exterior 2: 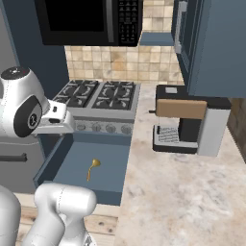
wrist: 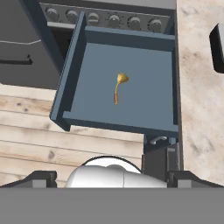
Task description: Pick up the metallic utensils from the counter and place them in the open drawer. Make sure not to pick up any wooden utensils.
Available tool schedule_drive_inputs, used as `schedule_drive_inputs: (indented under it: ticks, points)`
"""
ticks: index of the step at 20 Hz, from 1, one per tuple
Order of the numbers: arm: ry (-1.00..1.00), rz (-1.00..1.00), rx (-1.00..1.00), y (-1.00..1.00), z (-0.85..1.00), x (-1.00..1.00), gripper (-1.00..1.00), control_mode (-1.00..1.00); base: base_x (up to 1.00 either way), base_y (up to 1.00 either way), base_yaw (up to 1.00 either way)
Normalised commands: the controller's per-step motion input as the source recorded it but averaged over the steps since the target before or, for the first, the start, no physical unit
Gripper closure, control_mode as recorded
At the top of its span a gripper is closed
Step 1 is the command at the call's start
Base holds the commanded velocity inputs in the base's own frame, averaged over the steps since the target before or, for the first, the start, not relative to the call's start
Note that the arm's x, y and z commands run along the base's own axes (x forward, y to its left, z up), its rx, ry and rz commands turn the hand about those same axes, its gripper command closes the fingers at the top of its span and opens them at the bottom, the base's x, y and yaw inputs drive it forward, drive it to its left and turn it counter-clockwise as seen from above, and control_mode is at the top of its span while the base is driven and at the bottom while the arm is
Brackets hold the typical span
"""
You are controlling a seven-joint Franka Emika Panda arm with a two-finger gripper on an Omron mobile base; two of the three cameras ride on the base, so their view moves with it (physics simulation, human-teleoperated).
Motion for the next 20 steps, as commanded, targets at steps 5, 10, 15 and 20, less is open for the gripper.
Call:
schedule_drive_inputs:
  ticks: [5,10,15,20]
  points:
    - [0.00,0.00,0.00,0.00,0.00,0.00,-1.00,1.00,-0.28,0.00,0.00]
    - [0.00,0.00,0.00,0.00,0.00,0.00,-1.00,1.00,-0.96,0.10,0.00]
    - [0.00,0.00,0.00,0.00,0.00,0.00,-1.00,1.00,-0.61,0.67,0.21]
    - [0.00,0.00,0.00,0.00,0.00,0.00,-1.00,1.00,0.00,0.93,0.64]
